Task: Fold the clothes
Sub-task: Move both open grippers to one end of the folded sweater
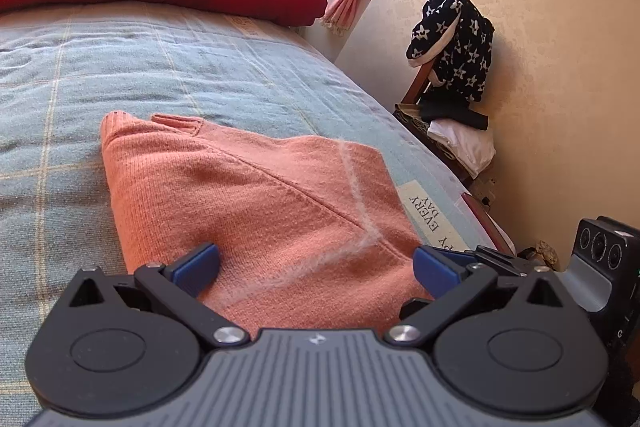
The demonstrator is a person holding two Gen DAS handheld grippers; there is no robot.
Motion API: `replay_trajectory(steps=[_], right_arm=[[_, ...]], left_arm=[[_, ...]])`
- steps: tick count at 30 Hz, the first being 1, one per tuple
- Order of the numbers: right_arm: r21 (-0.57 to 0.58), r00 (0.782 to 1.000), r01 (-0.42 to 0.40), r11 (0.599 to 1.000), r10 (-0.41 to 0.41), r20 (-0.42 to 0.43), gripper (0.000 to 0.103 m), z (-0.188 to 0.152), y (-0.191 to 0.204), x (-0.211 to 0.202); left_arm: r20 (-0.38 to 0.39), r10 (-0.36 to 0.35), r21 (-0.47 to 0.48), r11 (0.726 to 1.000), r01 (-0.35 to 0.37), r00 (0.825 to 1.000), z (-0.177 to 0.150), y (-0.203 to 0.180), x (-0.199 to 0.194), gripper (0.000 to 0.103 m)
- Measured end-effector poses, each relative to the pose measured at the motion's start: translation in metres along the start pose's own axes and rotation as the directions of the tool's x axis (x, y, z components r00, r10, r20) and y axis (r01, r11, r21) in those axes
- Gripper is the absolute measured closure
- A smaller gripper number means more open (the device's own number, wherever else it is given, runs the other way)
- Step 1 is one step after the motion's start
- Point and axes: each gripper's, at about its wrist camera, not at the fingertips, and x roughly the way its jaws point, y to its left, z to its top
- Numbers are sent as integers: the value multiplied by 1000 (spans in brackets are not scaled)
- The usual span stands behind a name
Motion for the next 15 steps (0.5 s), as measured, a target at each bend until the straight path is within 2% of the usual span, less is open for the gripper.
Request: replay_trajectory(steps=[4, 10, 15], right_arm=[[4, 1000, 3, 1000, -3, 4, 0, -1, 0, 0], [-36, 999, 36, 999, -36, -4, 0, 2, 9, 0], [-92, 1000, 29, 995, -28, 12, 0, 25, 18, -10]], left_arm=[[2, 23, -6, 1000, -23, 1000, -2, -7, -13, 1], [28, 8, -67, 998, -6, 1000, -11, -5, -42, 1], [75, 58, -61, 997, -53, 996, -9, -7, -62, 1]])
